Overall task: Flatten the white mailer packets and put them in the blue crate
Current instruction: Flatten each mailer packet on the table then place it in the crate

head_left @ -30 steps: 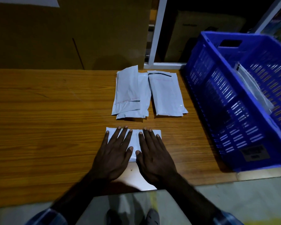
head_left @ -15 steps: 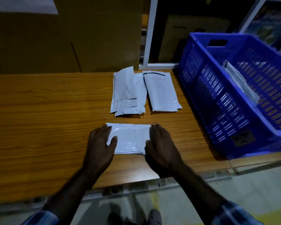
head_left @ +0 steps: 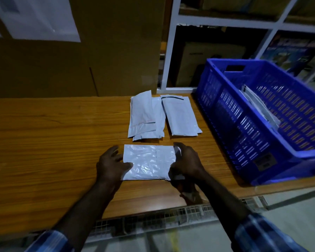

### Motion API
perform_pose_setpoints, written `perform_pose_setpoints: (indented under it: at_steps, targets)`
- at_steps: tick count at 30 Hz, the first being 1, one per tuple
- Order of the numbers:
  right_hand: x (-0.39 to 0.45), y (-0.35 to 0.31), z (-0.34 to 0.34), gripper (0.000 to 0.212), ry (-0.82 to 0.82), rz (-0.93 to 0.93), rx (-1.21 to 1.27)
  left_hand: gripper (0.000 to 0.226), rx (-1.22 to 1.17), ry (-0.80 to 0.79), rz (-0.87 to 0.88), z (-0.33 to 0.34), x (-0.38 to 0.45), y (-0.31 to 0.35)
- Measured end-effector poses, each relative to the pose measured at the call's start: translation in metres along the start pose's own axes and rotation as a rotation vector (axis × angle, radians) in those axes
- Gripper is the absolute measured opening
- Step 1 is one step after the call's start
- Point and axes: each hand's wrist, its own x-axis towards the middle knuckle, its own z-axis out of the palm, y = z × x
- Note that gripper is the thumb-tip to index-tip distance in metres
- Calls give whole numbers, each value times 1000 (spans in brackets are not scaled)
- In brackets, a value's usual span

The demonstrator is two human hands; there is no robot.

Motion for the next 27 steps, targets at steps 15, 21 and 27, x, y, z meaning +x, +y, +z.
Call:
perform_pose_setpoints:
  at_steps: [15,21,27]
  targets:
    - [-38,-3,-35,42,465,-598,-217,34,611,-102,1068,-19,14,68]
    - [-56,4,-75,21,751,-755,-362,52,785,-107,1371,13,6,119]
    - [-64,32,-147,17,867,-771,-428,31,774,-127,1604,87,1,175]
